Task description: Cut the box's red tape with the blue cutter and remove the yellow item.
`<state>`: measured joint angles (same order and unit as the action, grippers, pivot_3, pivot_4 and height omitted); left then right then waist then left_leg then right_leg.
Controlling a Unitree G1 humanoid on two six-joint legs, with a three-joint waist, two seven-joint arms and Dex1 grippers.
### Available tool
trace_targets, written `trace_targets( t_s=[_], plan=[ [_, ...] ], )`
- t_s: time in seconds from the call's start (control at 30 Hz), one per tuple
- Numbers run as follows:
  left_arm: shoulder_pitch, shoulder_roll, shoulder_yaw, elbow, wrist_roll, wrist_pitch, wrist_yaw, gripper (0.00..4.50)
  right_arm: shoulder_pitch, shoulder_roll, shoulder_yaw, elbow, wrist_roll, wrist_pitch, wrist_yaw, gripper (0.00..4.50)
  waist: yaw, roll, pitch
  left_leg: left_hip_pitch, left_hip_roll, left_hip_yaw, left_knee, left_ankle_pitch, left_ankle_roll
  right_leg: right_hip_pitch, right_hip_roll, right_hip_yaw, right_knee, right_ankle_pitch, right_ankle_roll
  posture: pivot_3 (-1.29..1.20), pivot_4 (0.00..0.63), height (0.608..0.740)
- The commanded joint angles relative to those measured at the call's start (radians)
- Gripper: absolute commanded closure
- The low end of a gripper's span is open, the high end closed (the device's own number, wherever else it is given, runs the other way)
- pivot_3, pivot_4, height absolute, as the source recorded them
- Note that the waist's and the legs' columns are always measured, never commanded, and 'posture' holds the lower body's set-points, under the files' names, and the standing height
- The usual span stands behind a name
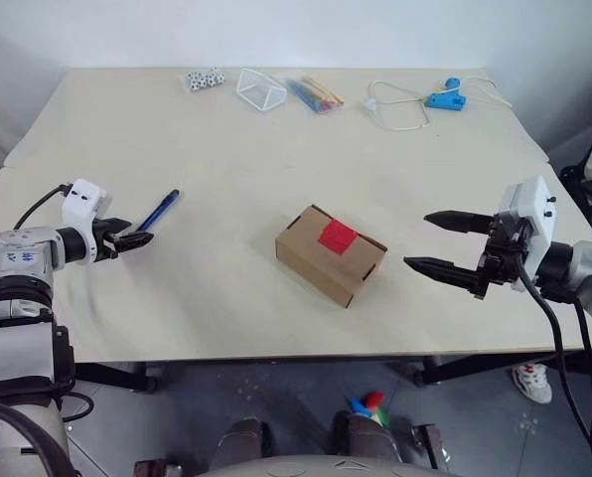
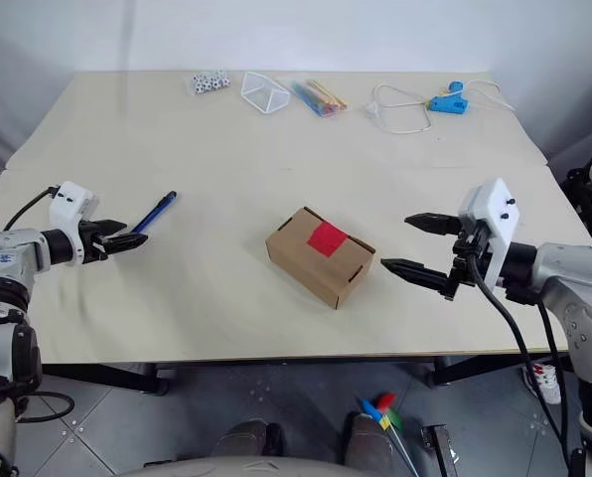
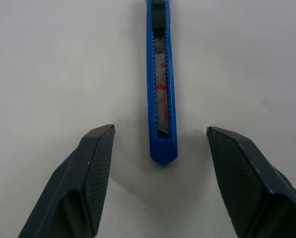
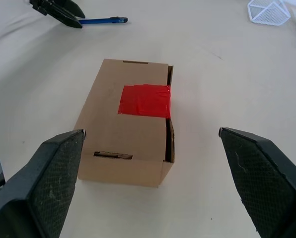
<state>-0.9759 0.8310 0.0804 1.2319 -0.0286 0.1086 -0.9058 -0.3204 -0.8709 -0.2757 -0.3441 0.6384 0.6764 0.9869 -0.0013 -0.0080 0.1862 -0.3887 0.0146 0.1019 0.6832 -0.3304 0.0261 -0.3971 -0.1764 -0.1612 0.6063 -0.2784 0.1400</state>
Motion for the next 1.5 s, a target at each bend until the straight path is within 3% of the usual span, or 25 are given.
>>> trace_targets(
  t_s=[0.03,0.23,0.33,0.53,0.8,1.07,1.23,1.37,1.5],
  plan=[
    [-0.004,0.003,0.007,0.021,0.013,0.008,0.025,1.4,0.0,-0.018,-0.032,-0.027,0.016,-0.009,-0.01,0.0,0.0,0.0,0.0,0.0,0.0,0.0,0.0,0.0,0.0,0.0,0.0,0.0,0.0,0.0,0.0,0.0,0.15,0.74],
    [0.001,0.0,0.021,0.037,0.006,0.025,0.037,1.4,0.0,-0.023,-0.031,-0.025,0.016,-0.01,-0.01,0.0,-0.001,0.0,0.0,0.001,0.0,0.0,0.0,0.0,0.0,0.0,0.0,0.0,0.001,0.0,0.0,0.0,0.15,0.74],
    [-0.001,-0.004,0.026,0.043,0.005,0.057,0.029,1.9,-0.007,-0.025,-0.028,-0.023,0.015,-0.009,-0.011,0.0,-0.001,0.0,0.0,0.001,0.0,0.0,0.0,0.0,0.0,0.0,0.0,0.001,0.001,0.0,0.0,0.0,0.15,0.74],
    [0.001,-0.006,0.025,0.039,0.015,0.049,0.022,3.68,-0.01,-0.028,-0.028,-0.023,0.011,-0.012,-0.013,0.0,0.001,0.0,0.0,0.001,0.0,0.001,0.0,0.0,0.0,0.0,0.0,0.001,0.001,0.0,0.0,0.0,0.15,0.74],
    [0.001,0.022,-0.001,0.009,0.032,0.002,-0.071,3.68,-0.014,-0.024,-0.029,-0.028,0.013,-0.018,-0.025,0.0,0.0,0.0,0.0,0.001,0.0,0.001,0.0,0.0,0.0,0.0,0.0,0.001,0.001,0.0,0.0,0.0,0.15,0.74],
    [0.084,0.056,-0.043,-0.197,-0.008,0.02,-0.413,3.68,-0.029,-0.034,-0.034,-0.067,0.039,0.001,-0.037,0.0,-0.001,0.0,0.0,0.001,0.0,0.001,0.0,0.0,0.0,0.0,0.0,0.001,0.001,0.0,0.0,0.0,0.15,0.74],
    [0.379,0.087,-0.067,-0.77,-0.143,0.174,-0.612,3.68,-0.068,-0.067,0.062,-0.229,0.102,0.093,-0.043,0.0,-0.008,0.0,0.0,0.001,0.001,-0.001,0.0,0.0,0.0,-0.002,0.0,0.002,0.001,0.0,0.0,0.0,0.15,0.74],
    [0.512,0.104,-0.05,-0.985,-0.206,0.195,-0.631,3.71,-0.137,-0.056,0.128,-0.306,0.17,0.158,-0.074,1.22,-0.002,0.0,0.0,0.0,0.002,-0.007,0.001,0.0,0.0,-0.001,0.0,0.002,0.001,0.0,0.0,0.0,0.15,0.74],
    [0.6,0.107,-0.052,-1.08,-0.235,0.116,-0.632,3.71,-0.239,-0.069,0.267,-0.328,0.122,0.212,-0.099,2.65,0.0,0.0,0.0,0.001,0.001,-0.007,0.002,0.0,0.0,-0.001,-0.001,0.003,0.002,0.0,0.0,0.0,0.15,0.74]
  ],
)
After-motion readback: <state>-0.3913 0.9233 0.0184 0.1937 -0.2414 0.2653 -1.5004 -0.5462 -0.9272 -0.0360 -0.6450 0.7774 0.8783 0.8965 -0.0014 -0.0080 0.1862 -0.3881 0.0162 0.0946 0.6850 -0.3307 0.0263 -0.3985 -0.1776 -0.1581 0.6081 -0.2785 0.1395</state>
